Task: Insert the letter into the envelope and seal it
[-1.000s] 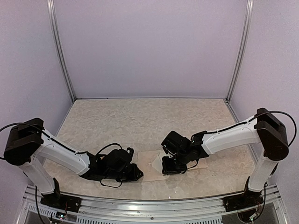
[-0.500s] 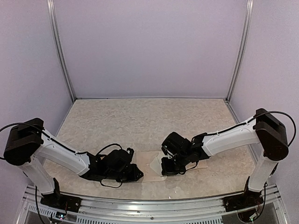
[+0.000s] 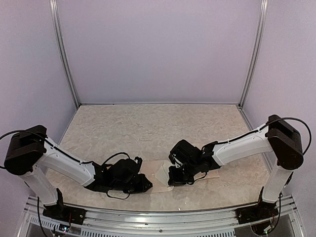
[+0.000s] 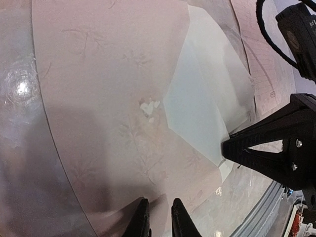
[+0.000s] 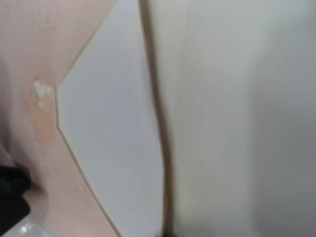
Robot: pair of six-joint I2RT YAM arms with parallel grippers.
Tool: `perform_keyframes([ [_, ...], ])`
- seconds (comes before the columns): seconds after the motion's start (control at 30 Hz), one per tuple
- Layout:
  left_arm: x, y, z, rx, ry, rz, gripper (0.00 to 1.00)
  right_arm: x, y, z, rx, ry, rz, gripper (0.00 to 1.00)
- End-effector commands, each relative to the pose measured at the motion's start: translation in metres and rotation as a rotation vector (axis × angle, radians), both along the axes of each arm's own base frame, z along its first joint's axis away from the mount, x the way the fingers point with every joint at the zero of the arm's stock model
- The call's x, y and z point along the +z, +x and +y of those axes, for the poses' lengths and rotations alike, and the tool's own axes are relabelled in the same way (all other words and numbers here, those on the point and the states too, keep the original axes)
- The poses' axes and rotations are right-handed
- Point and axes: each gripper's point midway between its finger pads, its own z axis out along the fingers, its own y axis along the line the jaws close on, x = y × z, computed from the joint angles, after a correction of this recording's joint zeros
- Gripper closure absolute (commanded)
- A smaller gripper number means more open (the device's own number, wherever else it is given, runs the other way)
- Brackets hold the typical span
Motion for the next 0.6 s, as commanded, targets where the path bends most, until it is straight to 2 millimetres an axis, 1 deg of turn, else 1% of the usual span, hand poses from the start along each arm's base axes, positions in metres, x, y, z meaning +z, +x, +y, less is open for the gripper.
perform_keyframes([
  [0.0, -0.006, -0.005, -0.002, -0.010, 0.000, 0.011, 0.85, -0.004, -0.005, 0.007, 0.013, 0.012, 0.007, 1.00],
  [0.07, -0.006, -0.002, 0.003, 0.007, 0.015, -0.002, 0.85, -0.004, -0.003, 0.003, -0.001, -0.005, -0.002, 1.00],
  [0.1, -0.002, 0.000, 0.005, 0.019, 0.015, -0.012, 0.84, -0.005, -0.002, 0.000, -0.007, -0.016, -0.005, 1.00],
  [0.2, 0.005, 0.002, 0.016, 0.048, 0.025, -0.028, 0.75, -0.005, -0.001, -0.006, -0.021, -0.038, -0.012, 1.00],
  [0.23, 0.011, 0.002, 0.018, 0.055, 0.015, -0.031, 0.73, -0.005, -0.001, -0.008, -0.024, -0.044, -0.015, 1.00],
  [0.33, 0.016, -0.001, 0.027, 0.070, 0.001, -0.026, 0.67, -0.005, -0.001, -0.009, -0.024, -0.050, -0.016, 1.00],
  [0.47, 0.012, -0.006, 0.036, 0.080, -0.005, -0.004, 0.61, -0.006, -0.001, -0.007, -0.021, -0.048, -0.015, 1.00],
  [0.57, 0.007, -0.009, 0.038, 0.081, -0.005, 0.013, 0.60, -0.006, -0.001, -0.005, -0.019, -0.044, -0.014, 1.00],
])
